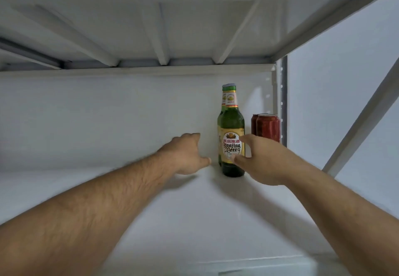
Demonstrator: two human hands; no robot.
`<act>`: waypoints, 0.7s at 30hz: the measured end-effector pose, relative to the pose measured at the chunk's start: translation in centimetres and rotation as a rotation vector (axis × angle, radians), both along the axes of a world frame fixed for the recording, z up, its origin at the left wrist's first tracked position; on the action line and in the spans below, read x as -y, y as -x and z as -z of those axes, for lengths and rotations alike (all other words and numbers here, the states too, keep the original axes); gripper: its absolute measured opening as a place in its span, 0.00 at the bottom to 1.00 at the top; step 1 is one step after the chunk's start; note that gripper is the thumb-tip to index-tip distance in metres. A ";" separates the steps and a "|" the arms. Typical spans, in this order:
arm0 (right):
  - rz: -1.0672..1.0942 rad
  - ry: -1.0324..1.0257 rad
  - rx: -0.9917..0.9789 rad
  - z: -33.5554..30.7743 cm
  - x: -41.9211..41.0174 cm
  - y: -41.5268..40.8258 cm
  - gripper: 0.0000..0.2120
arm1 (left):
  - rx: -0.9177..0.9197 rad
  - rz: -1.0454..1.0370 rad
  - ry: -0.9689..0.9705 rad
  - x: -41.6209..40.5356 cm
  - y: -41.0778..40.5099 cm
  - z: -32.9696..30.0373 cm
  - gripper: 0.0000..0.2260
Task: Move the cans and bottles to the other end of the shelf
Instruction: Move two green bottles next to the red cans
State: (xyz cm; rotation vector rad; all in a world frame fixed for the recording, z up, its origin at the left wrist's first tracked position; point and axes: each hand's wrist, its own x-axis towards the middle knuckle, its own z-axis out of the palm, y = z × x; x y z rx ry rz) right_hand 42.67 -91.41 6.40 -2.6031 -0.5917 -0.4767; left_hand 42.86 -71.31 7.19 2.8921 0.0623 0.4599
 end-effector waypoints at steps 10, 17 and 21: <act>-0.195 0.304 -0.002 -0.3 -17.0 8.8 0.33 | -0.007 -0.212 -0.065 -15.5 16.1 0.8 0.37; -0.382 0.335 -0.040 -0.2 -30.6 17.6 0.37 | -0.005 -0.454 0.048 -27.9 30.1 2.5 0.37; -0.433 0.353 -0.027 0.3 -36.7 22.1 0.38 | -0.001 -0.549 0.118 -32.8 37.1 3.5 0.37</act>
